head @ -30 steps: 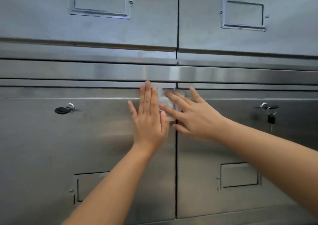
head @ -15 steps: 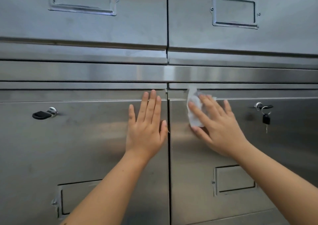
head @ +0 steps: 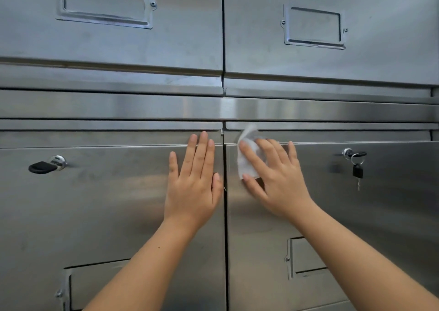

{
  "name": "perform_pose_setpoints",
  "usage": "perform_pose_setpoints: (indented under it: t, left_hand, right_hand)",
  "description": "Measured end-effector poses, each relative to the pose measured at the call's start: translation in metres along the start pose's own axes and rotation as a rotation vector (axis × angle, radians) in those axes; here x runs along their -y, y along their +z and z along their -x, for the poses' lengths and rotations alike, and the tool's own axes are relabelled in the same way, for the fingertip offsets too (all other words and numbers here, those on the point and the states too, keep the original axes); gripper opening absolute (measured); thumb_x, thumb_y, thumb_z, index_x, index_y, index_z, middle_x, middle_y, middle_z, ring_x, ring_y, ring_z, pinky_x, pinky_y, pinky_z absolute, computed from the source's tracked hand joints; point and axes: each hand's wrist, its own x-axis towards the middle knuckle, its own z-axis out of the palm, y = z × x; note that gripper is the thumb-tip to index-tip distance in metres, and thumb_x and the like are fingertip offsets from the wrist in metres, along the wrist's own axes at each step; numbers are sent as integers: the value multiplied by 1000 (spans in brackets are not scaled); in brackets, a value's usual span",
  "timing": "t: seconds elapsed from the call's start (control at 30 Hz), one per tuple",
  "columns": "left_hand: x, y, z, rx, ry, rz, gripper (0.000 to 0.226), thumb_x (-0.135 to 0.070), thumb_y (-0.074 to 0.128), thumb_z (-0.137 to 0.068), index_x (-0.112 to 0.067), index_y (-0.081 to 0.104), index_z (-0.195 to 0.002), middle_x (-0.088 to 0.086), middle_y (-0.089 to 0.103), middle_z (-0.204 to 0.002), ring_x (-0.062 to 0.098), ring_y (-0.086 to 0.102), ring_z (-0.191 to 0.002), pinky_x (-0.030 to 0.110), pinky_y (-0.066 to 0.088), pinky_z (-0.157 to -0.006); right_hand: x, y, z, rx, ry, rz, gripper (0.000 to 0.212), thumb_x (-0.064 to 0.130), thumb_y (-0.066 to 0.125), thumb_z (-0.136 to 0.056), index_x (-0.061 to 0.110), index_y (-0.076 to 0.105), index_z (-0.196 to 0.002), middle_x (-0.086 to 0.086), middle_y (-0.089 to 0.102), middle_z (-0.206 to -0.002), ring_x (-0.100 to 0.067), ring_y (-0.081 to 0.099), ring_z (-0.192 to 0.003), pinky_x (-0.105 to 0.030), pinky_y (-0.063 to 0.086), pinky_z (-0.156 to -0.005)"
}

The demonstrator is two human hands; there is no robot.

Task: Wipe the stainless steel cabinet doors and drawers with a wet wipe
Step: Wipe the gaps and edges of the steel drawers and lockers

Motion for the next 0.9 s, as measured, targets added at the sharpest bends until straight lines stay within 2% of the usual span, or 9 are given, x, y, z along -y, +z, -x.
perform_pose_setpoints:
  t: [0.17, 0.33, 0.47, 0.63, 0.8, 0.9]
  left_hand:
    - [0, 0, 0, -11, -6, 1, 57, -27, 33, -88, -1, 40, -138, 14, 36, -145, 30, 30, -135, 51, 17, -108]
    - [0, 1, 0, -22, 2, -10, 55, -27, 30, -91, -1, 40, -138, 15, 36, -145, 30, 31, -134, 50, 16, -108]
    - [1, 1, 1, -20, 11, 0, 56, -28, 31, -90, 0, 39, -138, 16, 36, -145, 30, 31, -134, 50, 15, -108]
    - [1, 1, 2, -13, 7, 22, 57, -26, 31, -89, 0, 37, -140, 15, 32, -147, 26, 25, -138, 52, 12, -109]
    - [-26, -2, 5, 16, -102, 43, 60, -26, 31, -87, 2, 33, -141, 22, 27, -147, 35, 23, -136, 58, 9, -107]
    - [-55, -3, -7, -6, -30, 69, 59, -26, 33, -87, 0, 34, -140, 21, 29, -147, 35, 25, -135, 55, 5, -108]
  right_hand:
    - [15, 1, -3, -22, 161, -23, 58, 45, 38, -86, 11, 56, -128, -17, 58, -118, -36, 54, -110, -54, 35, -96]
    - [50, 7, -16, -37, 153, -86, 56, 44, 36, -87, 12, 57, -128, -14, 60, -118, -32, 56, -110, -54, 37, -97]
    - [35, 5, -11, -44, 88, -57, 53, 41, 37, -87, 16, 56, -129, -11, 60, -120, -28, 56, -112, -56, 31, -100]
    - [7, -5, -3, 30, 135, -45, 54, 38, 37, -86, 10, 57, -127, -13, 60, -117, -30, 57, -109, -59, 27, -102]
    - [-21, -18, 5, 162, 165, -39, 58, 39, 35, -84, 6, 55, -128, -15, 59, -115, -31, 57, -107, -64, 22, -102]
    - [-38, -23, 11, 174, 176, -11, 60, 41, 34, -84, 6, 55, -128, -16, 59, -114, -31, 57, -106, -65, 22, -102]
